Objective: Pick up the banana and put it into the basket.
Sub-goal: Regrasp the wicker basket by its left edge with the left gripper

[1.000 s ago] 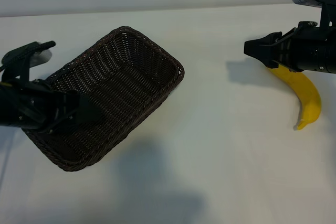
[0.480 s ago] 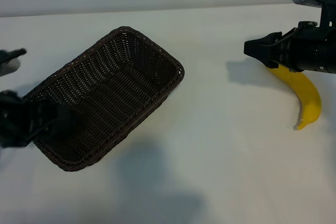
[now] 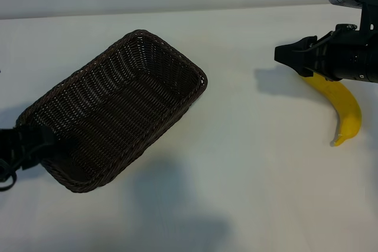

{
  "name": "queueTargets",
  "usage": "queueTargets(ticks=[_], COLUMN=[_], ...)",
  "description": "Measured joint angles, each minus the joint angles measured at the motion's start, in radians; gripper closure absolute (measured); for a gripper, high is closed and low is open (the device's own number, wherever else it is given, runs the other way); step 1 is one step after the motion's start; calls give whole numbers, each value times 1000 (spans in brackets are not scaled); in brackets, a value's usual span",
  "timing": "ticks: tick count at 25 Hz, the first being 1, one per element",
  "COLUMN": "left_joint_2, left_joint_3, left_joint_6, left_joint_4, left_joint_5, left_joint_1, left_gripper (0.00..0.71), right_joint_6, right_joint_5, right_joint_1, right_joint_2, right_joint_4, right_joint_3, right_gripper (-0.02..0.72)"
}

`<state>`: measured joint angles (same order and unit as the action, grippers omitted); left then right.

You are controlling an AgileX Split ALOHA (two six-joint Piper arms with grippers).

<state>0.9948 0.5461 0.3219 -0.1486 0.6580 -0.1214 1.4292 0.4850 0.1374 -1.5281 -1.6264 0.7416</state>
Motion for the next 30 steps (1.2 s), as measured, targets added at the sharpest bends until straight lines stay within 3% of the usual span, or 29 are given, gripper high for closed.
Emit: queueTargets(ticks=[7,13,30], left_joint_2=[0,0,70], left_joint_3=[-122,-134,-152], left_joint_6=[95,157,178], left_joint_4=[3,0,-1], left_joint_5=[-151,-248,-317], left_joint_1=[0,0,0], left_gripper=[132,132,132], right_joint_6=[0,0,0], right_joint_5=[0,0,0], right_joint_1=[0,0,0], right_joint_2=[0,0,0], right_joint_4=[0,1,1], right_joint_3=[0,0,0], right_gripper=[187,187,187])
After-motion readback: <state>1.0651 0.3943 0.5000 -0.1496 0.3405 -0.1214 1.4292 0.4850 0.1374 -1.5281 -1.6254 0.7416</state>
